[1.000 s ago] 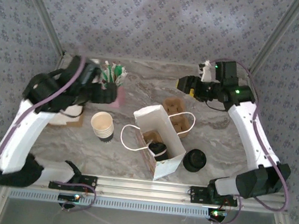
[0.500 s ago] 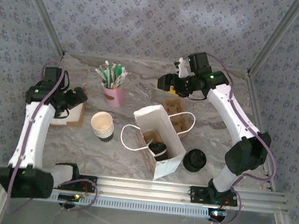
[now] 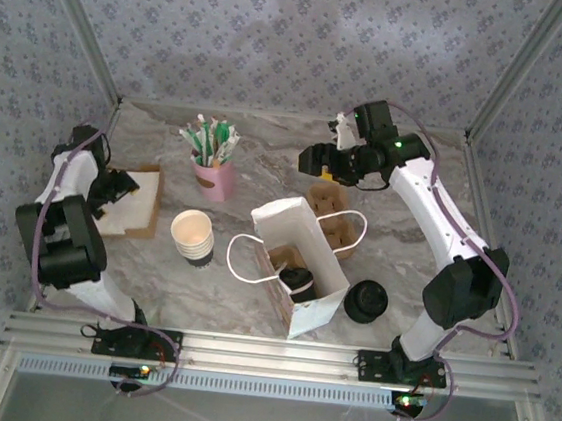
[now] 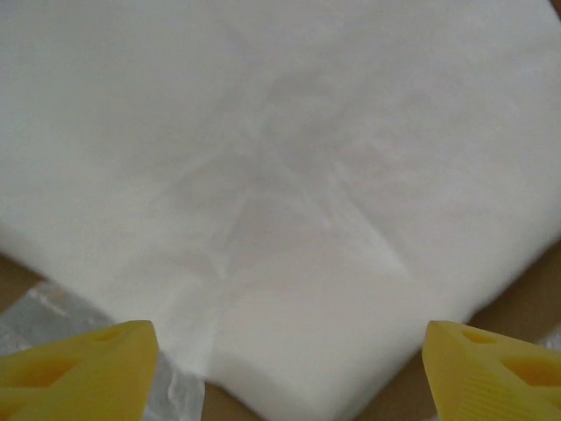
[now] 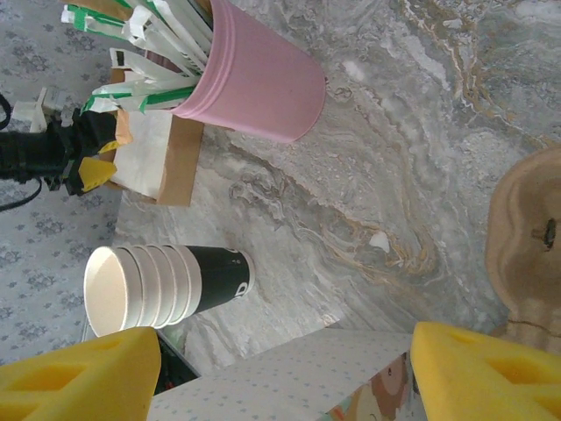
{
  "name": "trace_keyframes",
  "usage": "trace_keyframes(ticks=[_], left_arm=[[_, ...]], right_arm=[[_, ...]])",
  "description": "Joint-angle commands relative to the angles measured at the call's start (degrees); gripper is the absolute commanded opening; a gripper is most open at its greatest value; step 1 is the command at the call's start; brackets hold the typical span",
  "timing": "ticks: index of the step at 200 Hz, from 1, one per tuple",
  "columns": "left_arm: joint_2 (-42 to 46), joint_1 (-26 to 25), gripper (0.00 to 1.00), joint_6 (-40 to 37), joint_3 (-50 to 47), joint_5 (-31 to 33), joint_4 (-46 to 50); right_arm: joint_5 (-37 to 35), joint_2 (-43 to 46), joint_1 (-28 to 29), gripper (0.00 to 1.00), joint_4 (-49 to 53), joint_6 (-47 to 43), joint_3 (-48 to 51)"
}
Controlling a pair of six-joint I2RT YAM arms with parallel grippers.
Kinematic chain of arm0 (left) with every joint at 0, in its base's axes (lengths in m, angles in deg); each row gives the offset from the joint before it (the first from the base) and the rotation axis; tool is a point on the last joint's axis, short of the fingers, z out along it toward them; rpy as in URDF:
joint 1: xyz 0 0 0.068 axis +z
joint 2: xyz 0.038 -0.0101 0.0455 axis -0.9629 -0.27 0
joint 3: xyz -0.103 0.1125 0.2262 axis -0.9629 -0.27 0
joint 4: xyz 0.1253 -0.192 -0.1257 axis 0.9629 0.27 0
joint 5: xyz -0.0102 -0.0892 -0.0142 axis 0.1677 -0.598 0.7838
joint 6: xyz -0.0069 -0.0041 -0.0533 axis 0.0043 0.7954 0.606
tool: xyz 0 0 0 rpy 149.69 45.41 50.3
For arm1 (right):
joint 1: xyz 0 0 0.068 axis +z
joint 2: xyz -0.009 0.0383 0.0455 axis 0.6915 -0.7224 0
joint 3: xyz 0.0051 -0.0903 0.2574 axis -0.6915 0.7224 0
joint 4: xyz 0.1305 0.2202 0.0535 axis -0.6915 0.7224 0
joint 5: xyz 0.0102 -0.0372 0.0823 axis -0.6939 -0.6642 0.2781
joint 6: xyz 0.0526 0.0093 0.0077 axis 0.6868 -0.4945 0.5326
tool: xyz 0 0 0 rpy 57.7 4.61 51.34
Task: Pack the takeout coffee
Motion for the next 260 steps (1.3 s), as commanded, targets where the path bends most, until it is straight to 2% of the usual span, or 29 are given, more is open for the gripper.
trace_keyframes(ticks=[1, 90, 102, 167, 188, 211, 260], left_arm=[[-3.8, 0.8, 0.74, -1.5, 3.9, 0.6, -0.8], [-13.3, 1.3, 0.53, -0.8, 10.7, 2.4, -0.7], [-14.2, 1.4, 0.52, -0.8, 10.9, 2.4, -0.6], [-14.1, 1.4, 0.42, -0.6, 8.2, 3.4, -1.3], [-14.9, 1.4, 0.34, -0.8, 8.4, 3.6, -1.5], [-14.7, 1.3, 0.20, -0.8, 7.8, 3.7, -1.6], [-9.8, 1.4, 0.01, -1.2, 6.8, 5.5, -0.4]], right_arm=[[-1.4, 1.1, -0.4, 0.77, 1.5, -1.3, 0.8], [-2.8, 0.8, 0.5, 0.77, 2.3, -1.8, 0.7], [-2.9, 0.7, 0.7, 0.77, 2.1, -1.8, 1.0], [-2.7, 0.0, 2.0, 0.77, 1.7, -1.7, 0.6], [-2.9, 0.2, 2.2, 0.77, 1.7, -1.7, 0.8], [-3.2, 0.7, 2.4, 0.77, 1.6, -1.6, 1.3], [-3.3, 1.2, 2.9, 0.77, 1.4, -1.6, 1.9]])
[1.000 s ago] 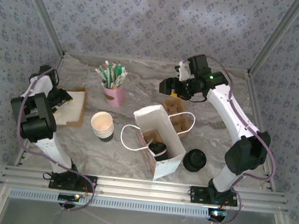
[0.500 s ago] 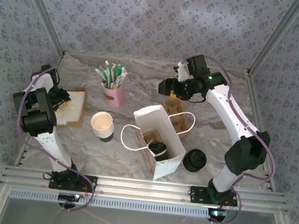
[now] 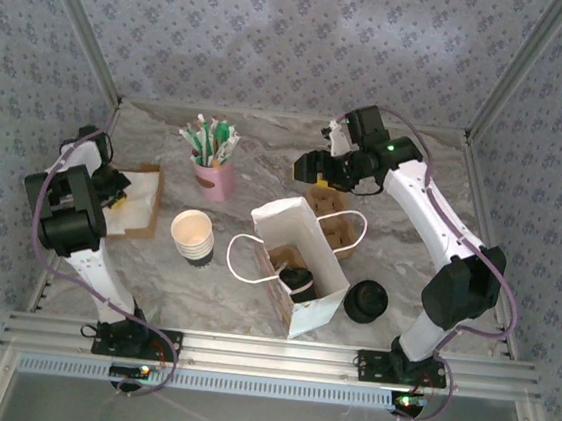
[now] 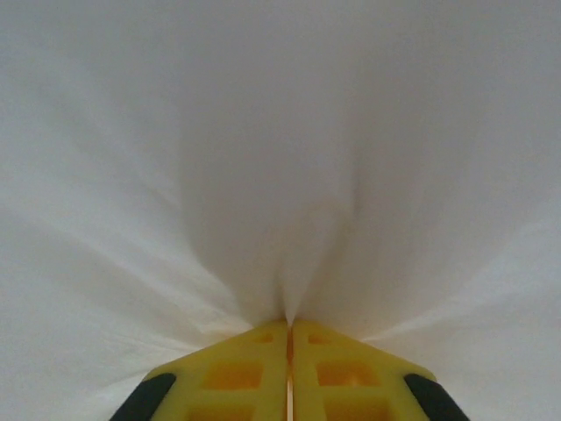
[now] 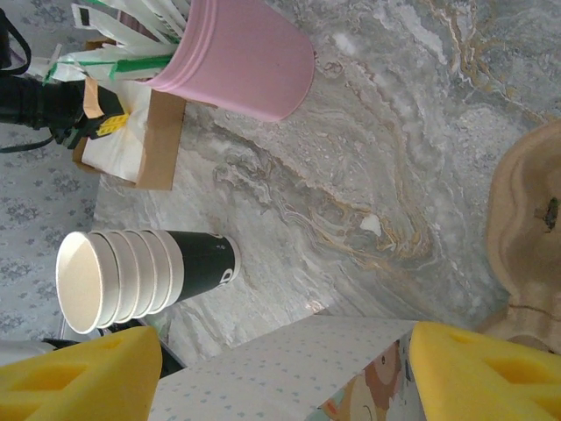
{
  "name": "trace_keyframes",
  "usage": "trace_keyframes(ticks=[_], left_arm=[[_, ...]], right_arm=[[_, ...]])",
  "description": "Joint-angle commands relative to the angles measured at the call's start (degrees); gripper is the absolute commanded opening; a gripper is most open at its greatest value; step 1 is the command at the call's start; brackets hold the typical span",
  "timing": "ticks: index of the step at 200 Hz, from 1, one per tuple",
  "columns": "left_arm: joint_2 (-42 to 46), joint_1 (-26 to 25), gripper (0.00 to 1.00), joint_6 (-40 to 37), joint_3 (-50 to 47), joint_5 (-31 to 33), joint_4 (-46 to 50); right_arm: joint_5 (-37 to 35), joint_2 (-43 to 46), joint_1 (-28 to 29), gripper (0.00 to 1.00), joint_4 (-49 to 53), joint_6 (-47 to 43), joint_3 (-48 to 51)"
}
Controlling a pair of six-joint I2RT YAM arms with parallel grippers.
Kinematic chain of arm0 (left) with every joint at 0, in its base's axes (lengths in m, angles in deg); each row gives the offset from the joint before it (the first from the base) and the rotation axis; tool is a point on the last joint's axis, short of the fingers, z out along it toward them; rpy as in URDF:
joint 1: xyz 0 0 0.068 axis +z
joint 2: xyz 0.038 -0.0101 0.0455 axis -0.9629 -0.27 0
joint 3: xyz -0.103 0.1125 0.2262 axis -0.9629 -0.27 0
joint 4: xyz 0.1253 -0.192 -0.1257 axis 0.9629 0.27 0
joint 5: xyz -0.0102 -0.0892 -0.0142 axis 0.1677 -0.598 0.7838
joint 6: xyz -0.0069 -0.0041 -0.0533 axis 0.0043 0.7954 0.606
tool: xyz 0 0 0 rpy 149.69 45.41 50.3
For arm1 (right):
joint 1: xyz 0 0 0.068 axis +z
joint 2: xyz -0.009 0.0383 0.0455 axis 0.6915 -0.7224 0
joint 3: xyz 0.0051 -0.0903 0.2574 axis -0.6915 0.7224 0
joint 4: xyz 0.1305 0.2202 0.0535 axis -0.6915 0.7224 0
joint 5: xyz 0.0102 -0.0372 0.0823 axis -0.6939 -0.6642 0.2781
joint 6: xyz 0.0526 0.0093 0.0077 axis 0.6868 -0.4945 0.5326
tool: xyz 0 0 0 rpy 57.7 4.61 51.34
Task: Pack the takeout coffee
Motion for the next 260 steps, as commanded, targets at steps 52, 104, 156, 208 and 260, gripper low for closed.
trace_keyframes(ticks=[52, 104, 156, 208, 260], left_arm=[[9.1, 0.5, 0.00, -0.8, -0.1, 3.1, 3.4], [11.0, 0.5, 0.00, -1.2, -0.5, 3.2, 4.2], [15.5, 0.5, 0.00, -1.4, -3.3, 1.4, 3.8], [21.0, 0.4, 0.00, -2.0, -3.2, 1.8, 5.1], [26.1, 0.4, 0.00, -1.7, -0.9, 1.3, 7.0]], right_arm=[[-1.3, 2.0, 0.9, 0.77, 1.2, -1.2, 0.5], [-1.7, 2.9, 1.0, 0.77, 0.8, -1.2, 1.8], [-1.6, 3.6, 1.2, 0.77, -0.2, -1.1, 3.3], [-1.6, 4.4, 1.2, 0.81, -0.9, -1.0, 3.3], [-1.7, 5.3, 1.2, 0.82, -1.6, -0.8, 2.2]])
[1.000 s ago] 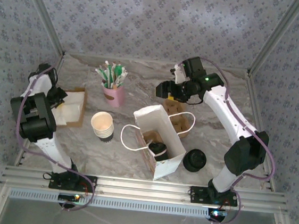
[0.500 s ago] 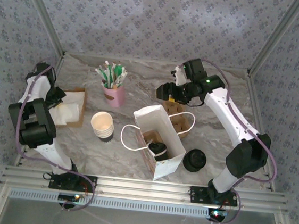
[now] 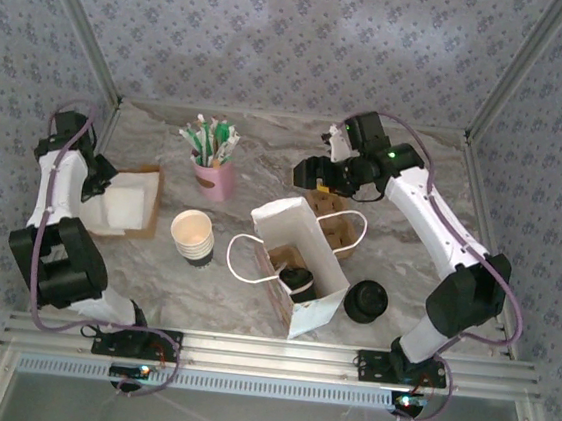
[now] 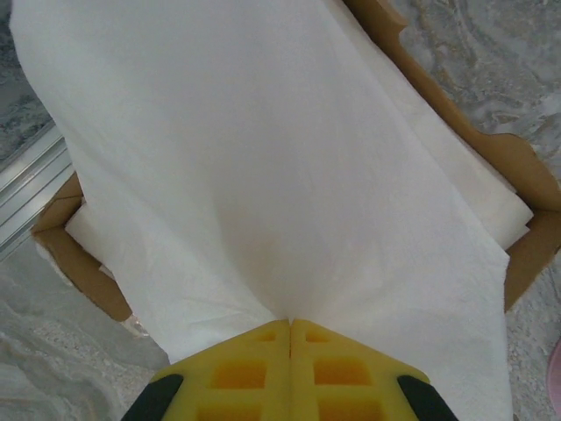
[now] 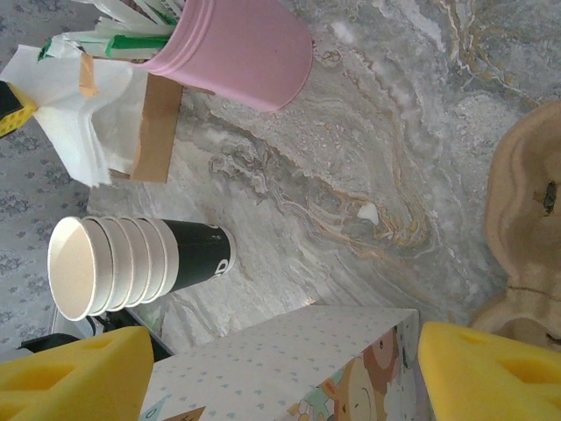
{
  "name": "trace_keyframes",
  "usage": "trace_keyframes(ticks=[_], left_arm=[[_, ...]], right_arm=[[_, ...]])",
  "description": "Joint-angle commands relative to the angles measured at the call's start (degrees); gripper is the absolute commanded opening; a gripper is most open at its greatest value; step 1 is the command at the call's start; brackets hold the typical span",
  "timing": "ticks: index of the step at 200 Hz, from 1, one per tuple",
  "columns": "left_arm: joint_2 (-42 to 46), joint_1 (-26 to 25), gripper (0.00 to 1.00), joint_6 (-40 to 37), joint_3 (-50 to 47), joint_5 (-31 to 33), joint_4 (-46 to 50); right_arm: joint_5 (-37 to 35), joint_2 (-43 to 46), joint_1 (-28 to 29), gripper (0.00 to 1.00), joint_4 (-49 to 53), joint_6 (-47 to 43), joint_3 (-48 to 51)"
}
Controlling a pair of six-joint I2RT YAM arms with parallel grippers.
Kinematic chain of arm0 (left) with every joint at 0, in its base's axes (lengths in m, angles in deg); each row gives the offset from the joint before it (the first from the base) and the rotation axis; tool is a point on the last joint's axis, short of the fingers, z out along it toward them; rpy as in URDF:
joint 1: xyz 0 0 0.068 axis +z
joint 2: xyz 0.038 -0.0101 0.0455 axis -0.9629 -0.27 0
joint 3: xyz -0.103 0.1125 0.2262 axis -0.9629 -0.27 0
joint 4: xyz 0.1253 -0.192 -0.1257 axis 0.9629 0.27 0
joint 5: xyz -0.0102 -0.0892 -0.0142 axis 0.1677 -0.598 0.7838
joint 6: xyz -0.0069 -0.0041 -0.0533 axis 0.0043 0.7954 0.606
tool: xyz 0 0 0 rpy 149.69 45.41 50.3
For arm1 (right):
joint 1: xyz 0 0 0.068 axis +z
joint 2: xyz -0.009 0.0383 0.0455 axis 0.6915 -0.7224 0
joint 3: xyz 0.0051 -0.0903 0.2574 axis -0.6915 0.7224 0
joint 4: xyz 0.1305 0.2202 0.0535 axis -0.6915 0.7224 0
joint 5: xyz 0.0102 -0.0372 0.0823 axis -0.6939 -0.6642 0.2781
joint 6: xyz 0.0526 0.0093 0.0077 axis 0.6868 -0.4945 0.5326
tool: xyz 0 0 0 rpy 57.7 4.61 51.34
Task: Pack the takeout coffee
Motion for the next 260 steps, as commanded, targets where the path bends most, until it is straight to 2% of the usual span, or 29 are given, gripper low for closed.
trace_keyframes(ticks=[1, 83, 159, 221, 260], left_arm=[[2.7, 0.4, 0.00, -0.6, 2.6, -0.7, 2.7], [5.8, 0.4, 0.00, -1.4, 6.4, -3.3, 5.3], [10.2, -3.5, 0.00, -2.1, 16.3, -7.7, 10.9], [11.9, -9.2, 0.00, -3.4, 24.6, -16.6, 14.7], [12.8, -13.2, 0.00, -2.7, 27.8, -25.7, 13.9]], right_arm=[[-0.6, 2.1, 0.4, 0.82, -0.5, -0.8, -1.1], [-0.4, 3.1, 0.1, 0.82, -1.1, -0.5, -1.9], [-0.7, 5.3, -0.1, 0.82, -1.7, 0.2, -4.2], [0.0, 9.8, -0.2, 0.83, -5.9, -0.9, -5.0], [3.1, 11.6, -0.1, 0.84, -8.3, -2.2, -6.7]])
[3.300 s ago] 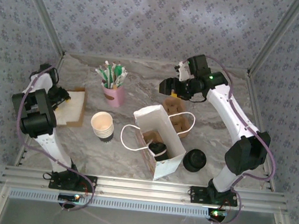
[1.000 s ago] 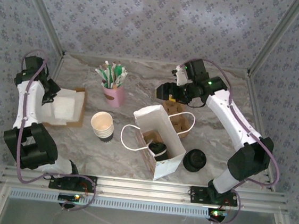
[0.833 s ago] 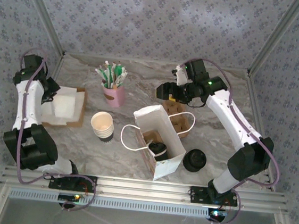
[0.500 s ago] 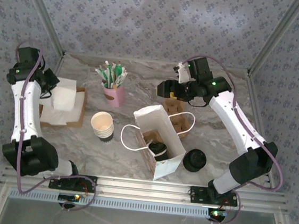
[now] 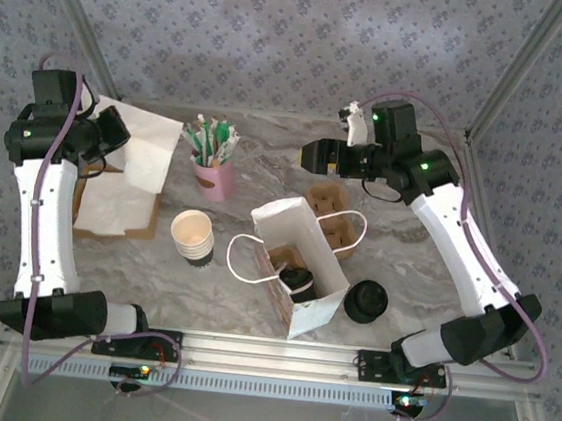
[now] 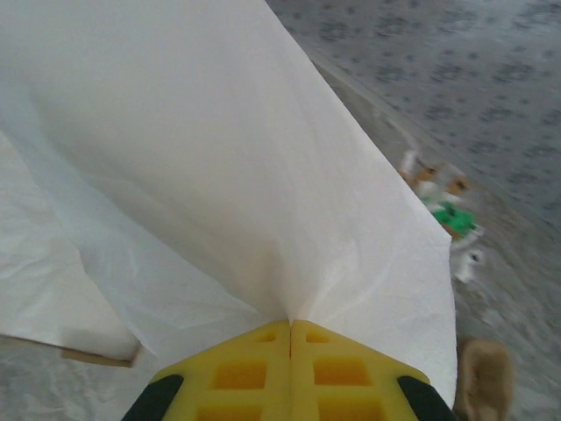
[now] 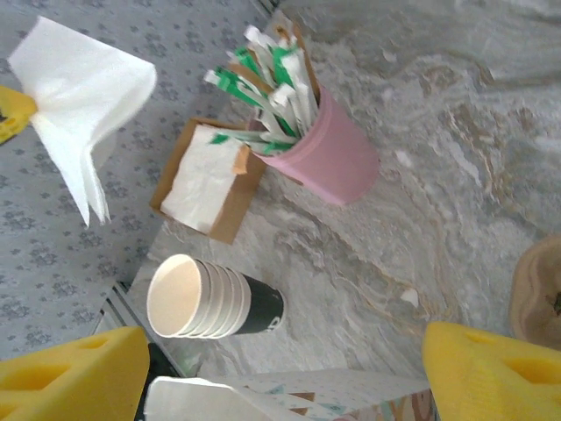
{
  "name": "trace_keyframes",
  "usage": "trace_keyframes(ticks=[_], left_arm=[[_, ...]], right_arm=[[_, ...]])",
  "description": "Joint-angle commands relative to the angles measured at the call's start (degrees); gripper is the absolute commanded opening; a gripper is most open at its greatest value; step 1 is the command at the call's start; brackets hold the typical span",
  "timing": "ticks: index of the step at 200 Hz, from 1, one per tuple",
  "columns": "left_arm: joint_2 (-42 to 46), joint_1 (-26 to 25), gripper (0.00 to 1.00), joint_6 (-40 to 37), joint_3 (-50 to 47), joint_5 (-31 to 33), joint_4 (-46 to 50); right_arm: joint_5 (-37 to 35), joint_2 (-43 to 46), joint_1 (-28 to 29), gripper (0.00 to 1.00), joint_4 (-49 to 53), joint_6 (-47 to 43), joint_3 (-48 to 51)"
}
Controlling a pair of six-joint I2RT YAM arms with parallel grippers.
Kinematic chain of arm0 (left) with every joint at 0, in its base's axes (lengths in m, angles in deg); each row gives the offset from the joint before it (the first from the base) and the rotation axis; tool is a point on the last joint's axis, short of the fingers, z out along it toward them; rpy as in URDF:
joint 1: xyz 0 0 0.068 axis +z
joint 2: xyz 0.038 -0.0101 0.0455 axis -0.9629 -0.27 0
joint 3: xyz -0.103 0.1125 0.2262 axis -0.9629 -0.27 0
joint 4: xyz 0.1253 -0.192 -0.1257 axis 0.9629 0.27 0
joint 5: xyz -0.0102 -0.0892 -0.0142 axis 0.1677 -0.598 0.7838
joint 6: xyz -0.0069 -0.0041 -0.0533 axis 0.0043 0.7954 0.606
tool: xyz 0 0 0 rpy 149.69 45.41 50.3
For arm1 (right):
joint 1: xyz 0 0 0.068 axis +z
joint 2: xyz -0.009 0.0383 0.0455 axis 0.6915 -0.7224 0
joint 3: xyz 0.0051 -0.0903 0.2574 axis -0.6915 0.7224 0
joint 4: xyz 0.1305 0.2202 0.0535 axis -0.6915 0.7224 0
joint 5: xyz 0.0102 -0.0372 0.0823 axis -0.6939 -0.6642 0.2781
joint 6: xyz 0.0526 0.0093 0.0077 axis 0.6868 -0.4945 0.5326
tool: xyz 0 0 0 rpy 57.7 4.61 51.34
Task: Pack the takeout coffee
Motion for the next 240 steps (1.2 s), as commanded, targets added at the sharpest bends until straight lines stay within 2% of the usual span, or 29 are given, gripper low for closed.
trace_keyframes(ticks=[1, 43, 90, 141, 173, 211, 240], left_arm=[[1.4, -2.6, 0.00, -0.3, 3.7, -7.8, 1.2], [1.3, -8.7, 0.00, 0.8, 7.5, -13.1, 0.2], [-0.5, -17.1, 0.00, 1.1, 11.2, -15.5, -0.9], [-5.5, -26.3, 0.00, -0.2, 17.2, -17.6, -0.6], [-9.1, -31.3, 0.00, -1.3, 21.5, -21.1, -0.4], [-11.8, -35.3, 0.00, -2.2, 25.3, -26.6, -1.6], [-12.6, -35.8, 0.00, -1.4, 25.7, -32.4, -4.3]], right_arm=[[2.7, 2.1, 0.0, 0.84, -2.9, -2.0, -2.8], [4.7, 2.6, 0.5, 0.84, -3.5, -4.4, -7.0], [5.8, 2.6, 3.3, 0.83, -4.3, -7.6, -12.4], [7.1, 1.8, 6.6, 0.83, -5.2, -10.7, -17.4], [9.7, -0.4, 7.1, 0.83, -6.3, -11.0, -20.2], [12.0, -3.3, 7.3, 0.82, -6.6, -12.3, -22.8], [13.5, -5.5, 6.8, 0.79, -4.7, -14.9, -24.1]])
